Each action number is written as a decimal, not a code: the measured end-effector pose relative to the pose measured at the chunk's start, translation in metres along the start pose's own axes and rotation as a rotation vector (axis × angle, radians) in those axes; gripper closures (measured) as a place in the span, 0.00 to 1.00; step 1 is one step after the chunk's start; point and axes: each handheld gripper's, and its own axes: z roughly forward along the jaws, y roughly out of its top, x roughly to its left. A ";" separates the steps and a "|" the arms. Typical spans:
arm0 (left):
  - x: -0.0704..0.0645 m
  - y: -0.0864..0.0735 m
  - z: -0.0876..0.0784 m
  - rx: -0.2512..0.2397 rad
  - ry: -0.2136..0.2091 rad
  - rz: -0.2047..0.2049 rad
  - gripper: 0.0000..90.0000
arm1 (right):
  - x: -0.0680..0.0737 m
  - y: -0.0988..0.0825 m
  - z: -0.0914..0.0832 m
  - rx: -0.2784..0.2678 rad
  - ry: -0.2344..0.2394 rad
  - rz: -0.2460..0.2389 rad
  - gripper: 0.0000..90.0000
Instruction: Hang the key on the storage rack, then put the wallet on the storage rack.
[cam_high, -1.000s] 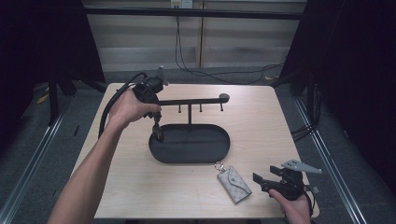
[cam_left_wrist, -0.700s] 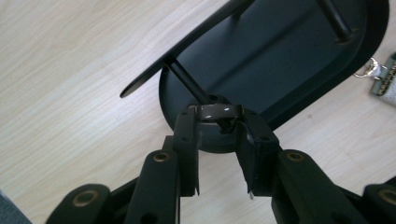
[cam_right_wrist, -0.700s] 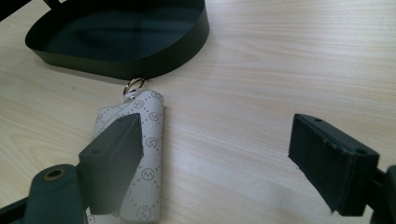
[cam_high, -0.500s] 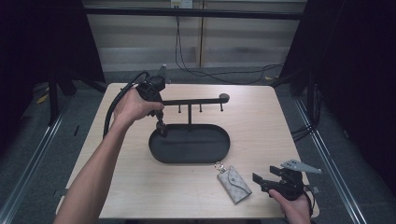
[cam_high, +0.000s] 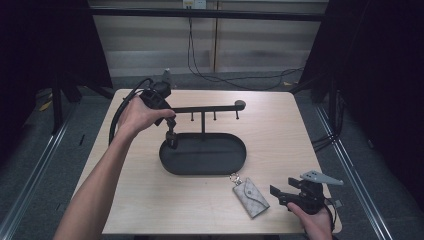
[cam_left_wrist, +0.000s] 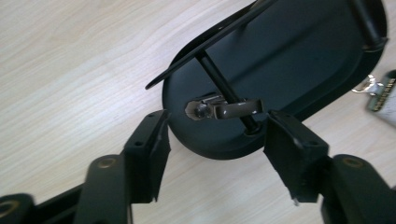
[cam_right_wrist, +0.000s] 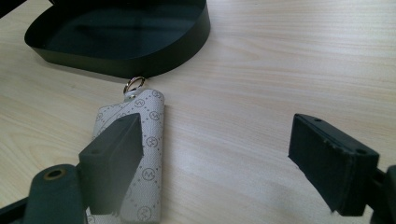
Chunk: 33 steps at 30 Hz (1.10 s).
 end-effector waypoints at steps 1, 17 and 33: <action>0.000 -0.001 -0.001 -0.006 -0.007 0.002 0.41 | 0.000 0.000 0.000 0.000 0.000 0.003 0.19; 0.004 -0.027 -0.008 -0.129 -0.030 0.009 0.25 | -0.001 0.000 0.000 0.002 -0.002 0.009 0.19; 0.020 -0.068 -0.011 -0.252 -0.090 0.022 0.21 | -0.002 0.000 0.001 0.006 -0.006 0.015 0.19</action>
